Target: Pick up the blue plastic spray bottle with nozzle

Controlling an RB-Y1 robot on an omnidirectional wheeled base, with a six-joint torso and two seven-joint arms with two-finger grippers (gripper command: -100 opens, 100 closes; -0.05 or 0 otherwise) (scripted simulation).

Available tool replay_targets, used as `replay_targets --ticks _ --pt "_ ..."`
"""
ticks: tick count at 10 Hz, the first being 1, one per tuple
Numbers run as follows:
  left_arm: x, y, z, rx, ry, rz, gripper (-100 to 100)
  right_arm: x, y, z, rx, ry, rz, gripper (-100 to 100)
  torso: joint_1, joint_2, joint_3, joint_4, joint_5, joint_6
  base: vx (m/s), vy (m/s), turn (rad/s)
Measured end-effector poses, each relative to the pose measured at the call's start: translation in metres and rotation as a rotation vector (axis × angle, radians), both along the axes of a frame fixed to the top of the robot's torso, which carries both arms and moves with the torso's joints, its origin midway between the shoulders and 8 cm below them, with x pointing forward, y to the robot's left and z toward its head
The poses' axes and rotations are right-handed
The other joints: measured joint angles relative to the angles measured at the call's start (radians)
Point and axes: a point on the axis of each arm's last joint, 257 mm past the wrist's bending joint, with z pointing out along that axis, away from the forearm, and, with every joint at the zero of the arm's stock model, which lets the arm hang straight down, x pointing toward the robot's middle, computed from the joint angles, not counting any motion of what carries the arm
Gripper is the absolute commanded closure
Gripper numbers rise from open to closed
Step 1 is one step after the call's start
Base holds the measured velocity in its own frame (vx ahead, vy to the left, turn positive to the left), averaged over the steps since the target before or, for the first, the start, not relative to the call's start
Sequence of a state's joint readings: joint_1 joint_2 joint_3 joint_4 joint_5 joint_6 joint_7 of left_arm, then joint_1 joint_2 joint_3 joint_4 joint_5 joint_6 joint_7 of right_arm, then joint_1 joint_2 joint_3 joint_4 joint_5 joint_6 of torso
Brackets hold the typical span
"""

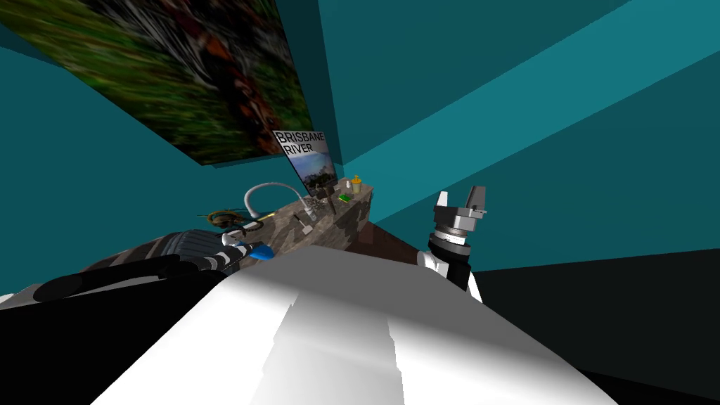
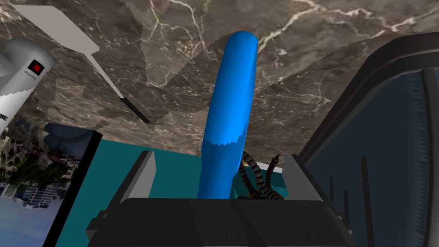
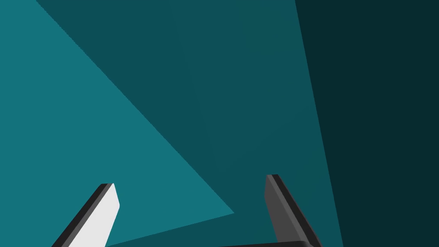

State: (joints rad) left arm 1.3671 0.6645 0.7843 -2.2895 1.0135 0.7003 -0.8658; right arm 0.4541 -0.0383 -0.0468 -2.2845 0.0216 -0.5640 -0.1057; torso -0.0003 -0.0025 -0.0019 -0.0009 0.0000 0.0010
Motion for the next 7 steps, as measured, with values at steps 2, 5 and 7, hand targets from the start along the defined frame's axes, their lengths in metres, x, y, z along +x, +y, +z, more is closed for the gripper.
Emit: replay_targets --ticks 2,5,7 --pt "0.0001 0.0 0.0001 0.002 0.001 -0.003 100 0.0 0.0 0.0 0.0 0.0 0.0 0 0.001 0.002 0.001 0.001 0.0 0.0 0.0 0.0 0.0" --pt "-0.0002 0.0004 0.0002 0.003 0.002 -0.003 100 0.0 0.0 0.0 0.0 0.0 0.0 0 0.002 0.003 0.002 0.001 0.001 0.0 0.0 0.0 0.0" --pt "-0.0002 0.0003 0.0001 0.003 0.002 -0.003 100 0.0 0.0 0.0 0.0 0.0 0.0 0 0.001 0.003 0.002 0.001 0.001 0.0 -0.032 0.014 -0.065"
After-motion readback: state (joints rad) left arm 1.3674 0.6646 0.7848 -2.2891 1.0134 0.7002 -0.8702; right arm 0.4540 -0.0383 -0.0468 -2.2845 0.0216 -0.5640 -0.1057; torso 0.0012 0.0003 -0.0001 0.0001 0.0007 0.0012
